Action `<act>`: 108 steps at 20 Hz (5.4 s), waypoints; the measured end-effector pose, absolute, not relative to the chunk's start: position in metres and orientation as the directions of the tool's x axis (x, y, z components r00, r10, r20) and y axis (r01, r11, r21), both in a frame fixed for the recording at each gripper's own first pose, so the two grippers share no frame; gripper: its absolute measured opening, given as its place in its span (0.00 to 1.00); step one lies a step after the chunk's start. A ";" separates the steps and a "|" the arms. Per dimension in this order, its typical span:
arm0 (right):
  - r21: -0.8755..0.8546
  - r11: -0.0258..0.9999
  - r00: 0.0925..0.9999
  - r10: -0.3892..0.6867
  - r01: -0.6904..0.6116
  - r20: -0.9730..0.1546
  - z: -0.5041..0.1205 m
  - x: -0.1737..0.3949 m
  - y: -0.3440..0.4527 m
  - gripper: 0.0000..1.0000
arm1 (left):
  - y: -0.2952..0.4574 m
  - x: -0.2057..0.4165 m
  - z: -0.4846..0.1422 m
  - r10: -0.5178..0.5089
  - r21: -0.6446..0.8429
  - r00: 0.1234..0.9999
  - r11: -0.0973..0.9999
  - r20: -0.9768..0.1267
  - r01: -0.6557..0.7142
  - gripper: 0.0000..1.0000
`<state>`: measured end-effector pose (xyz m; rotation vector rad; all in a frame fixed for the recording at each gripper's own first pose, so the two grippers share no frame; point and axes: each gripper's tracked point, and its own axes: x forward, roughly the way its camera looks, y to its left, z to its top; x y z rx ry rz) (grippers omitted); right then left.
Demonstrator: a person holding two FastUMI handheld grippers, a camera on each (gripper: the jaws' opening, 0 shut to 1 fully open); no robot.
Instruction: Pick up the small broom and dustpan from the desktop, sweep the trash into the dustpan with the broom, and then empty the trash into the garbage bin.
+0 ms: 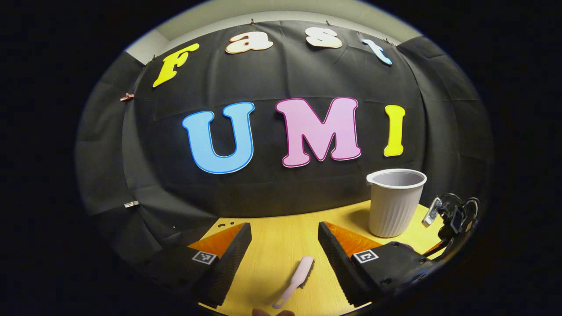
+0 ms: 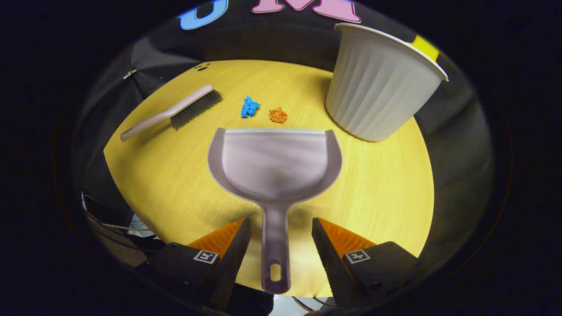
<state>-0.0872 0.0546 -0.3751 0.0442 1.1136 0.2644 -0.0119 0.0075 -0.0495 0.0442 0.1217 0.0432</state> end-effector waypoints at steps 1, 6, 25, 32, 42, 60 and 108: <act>0.168 0.968 0.393 0.230 -0.187 -0.890 -0.382 -0.086 0.057 0.87 | 0.009 -0.015 -0.050 0.050 0.049 0.991 0.998 -0.122 -0.044 0.97; 0.181 0.966 0.328 0.233 -0.183 -0.916 -0.400 -0.079 0.065 0.68 | 0.017 -0.021 -0.054 0.069 0.049 0.988 0.997 -0.137 -0.063 0.97; 0.232 0.957 0.349 0.280 -0.173 -0.894 -0.383 -0.074 0.071 0.35 | 0.009 -0.006 -0.096 -0.003 0.043 0.968 0.999 -0.251 0.014 0.97; 0.206 0.959 0.364 0.266 -0.195 -0.892 -0.361 -0.106 0.049 0.36 | -0.003 0.007 -0.179 -0.104 0.066 0.870 0.986 -0.483 0.155 0.92; 0.219 0.969 0.355 0.245 -0.113 -0.902 -0.363 -0.130 0.030 0.36 | -0.005 0.000 -0.308 -0.177 -0.073 0.573 0.977 -0.800 0.201 0.84; 0.223 0.971 0.333 0.238 -0.082 -0.912 -0.366 -0.142 0.019 0.35 | -0.020 0.032 -0.368 -0.186 -0.069 0.426 0.959 -0.885 0.276 0.47; 0.216 0.872 0.143 0.305 -0.439 -0.942 -0.395 -0.095 -0.002 0.35 | -0.233 0.020 -0.294 -0.680 -0.571 0.011 0.625 -0.733 0.532 0.27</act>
